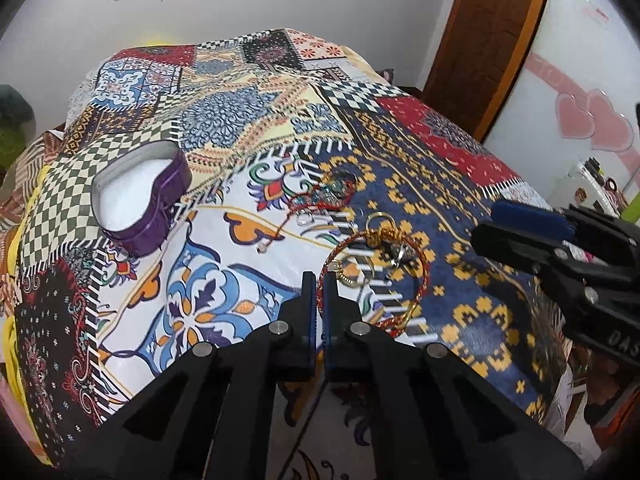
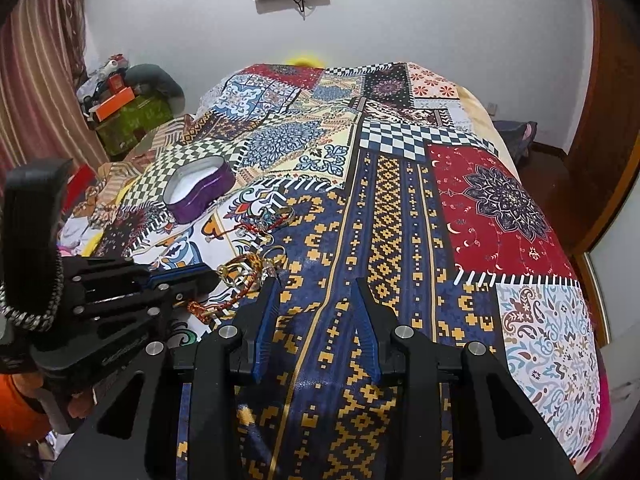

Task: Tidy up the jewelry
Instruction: 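Grasp the red beaded bracelet with the left tool while the right tool grasps the silver rings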

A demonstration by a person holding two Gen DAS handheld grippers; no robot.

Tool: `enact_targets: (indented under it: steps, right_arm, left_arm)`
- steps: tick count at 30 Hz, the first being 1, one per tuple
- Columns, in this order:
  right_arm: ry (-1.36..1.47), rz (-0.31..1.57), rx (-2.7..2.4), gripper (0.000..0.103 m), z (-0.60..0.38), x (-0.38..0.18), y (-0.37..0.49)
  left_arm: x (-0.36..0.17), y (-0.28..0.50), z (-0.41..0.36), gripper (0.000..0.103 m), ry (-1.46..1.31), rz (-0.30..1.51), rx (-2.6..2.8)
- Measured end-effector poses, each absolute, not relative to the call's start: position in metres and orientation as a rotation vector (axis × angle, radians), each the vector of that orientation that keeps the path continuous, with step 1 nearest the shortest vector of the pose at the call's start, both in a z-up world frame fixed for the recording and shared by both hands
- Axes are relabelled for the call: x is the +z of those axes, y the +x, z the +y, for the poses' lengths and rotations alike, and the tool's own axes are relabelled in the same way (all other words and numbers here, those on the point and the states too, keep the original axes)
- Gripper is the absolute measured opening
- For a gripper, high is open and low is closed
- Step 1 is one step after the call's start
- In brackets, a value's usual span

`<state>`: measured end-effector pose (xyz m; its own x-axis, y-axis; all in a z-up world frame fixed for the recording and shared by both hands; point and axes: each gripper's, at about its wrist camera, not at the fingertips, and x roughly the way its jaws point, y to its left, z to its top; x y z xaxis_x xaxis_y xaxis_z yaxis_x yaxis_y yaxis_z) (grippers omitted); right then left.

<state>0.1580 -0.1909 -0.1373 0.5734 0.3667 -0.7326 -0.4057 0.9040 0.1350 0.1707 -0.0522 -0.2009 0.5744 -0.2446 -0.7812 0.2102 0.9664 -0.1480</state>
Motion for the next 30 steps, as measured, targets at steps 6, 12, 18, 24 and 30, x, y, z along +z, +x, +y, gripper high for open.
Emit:
enact_targets:
  steps: [6,12,18,24,30]
  right_arm:
    - [-0.074,0.823,0.471,0.034,-0.185,-0.131,0.154]
    - [-0.095,0.846,0.491,0.034,-0.176,-0.138,0.158]
    - [-0.094,0.914,0.548,0.034,-0.162,-0.147,0.168]
    - [-0.093,0.939,0.563,0.034,-0.148,-0.151,0.174]
    - [-0.109,0.958,0.562,0.034,-0.140,-0.159,0.180]
  left_arm:
    - [-0.178,0.168,-0.049,0.001,-0.070,0.857,-0.275]
    - [-0.158,0.160,-0.030,0.001,-0.106,0.803,-0.254]
    - [-0.163,0.151,-0.011,0.001,-0.121,0.803,-0.207]
    - [-0.174,0.146,0.002,0.001,-0.156,0.814,-0.187]
    - [-0.172,0.144,0.007,0.001,-0.170,0.798,-0.184]
